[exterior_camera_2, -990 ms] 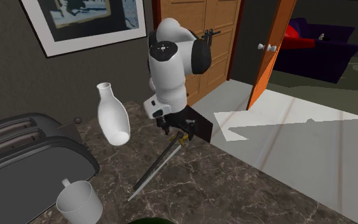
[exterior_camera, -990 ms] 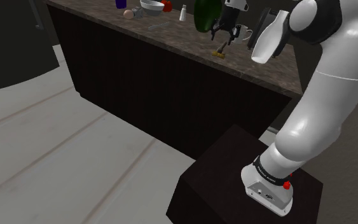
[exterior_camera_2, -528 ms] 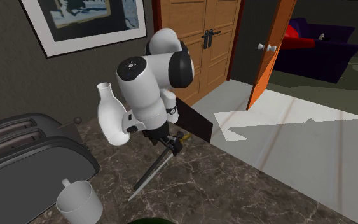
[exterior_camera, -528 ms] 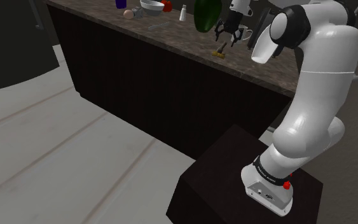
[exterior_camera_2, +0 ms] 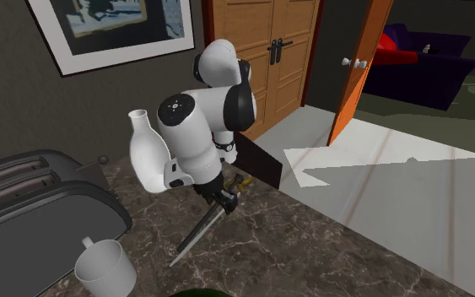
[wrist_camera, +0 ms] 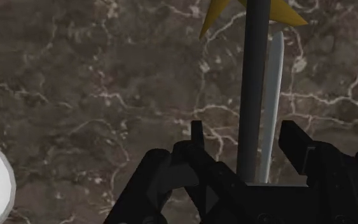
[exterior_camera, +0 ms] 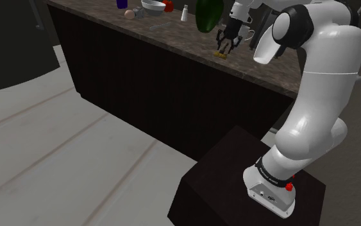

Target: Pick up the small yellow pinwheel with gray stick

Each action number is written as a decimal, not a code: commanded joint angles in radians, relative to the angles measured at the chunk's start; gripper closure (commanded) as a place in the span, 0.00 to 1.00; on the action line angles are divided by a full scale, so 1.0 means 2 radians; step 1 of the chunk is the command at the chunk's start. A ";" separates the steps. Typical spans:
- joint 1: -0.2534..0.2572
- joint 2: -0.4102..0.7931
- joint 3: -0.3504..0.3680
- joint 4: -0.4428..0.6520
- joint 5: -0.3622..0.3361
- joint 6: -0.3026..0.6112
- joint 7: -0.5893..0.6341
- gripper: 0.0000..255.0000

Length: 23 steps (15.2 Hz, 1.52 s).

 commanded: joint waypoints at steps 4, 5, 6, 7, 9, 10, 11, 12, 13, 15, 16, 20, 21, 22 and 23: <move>0.001 -0.001 0.000 -0.002 0.000 0.001 0.000 1.00; 0.000 0.001 0.001 0.002 0.001 -0.001 0.001 1.00; 0.001 -0.001 0.000 -0.002 0.000 0.001 0.001 1.00; 0.000 0.000 0.000 -0.001 0.000 0.001 0.000 1.00; 0.000 -0.001 0.000 -0.003 0.000 0.002 -0.001 1.00; 0.000 0.000 0.000 0.005 0.000 -0.005 0.001 1.00; -0.001 0.001 0.000 0.012 0.001 -0.012 0.002 1.00; -0.003 0.002 0.000 0.021 0.001 -0.019 0.003 1.00; -0.004 0.003 0.000 0.029 0.001 -0.026 0.004 1.00; -0.006 0.006 0.000 0.047 0.002 -0.041 0.007 1.00; -0.008 0.007 0.000 0.057 0.003 -0.049 0.008 1.00; -0.015 0.017 0.001 0.099 0.006 -0.081 0.013 1.00; -0.017 0.020 0.001 0.110 0.007 -0.089 0.014 1.00; -0.019 0.023 0.001 0.123 0.008 -0.098 0.016 1.00; -0.021 0.027 0.002 0.136 0.010 -0.107 0.017 1.00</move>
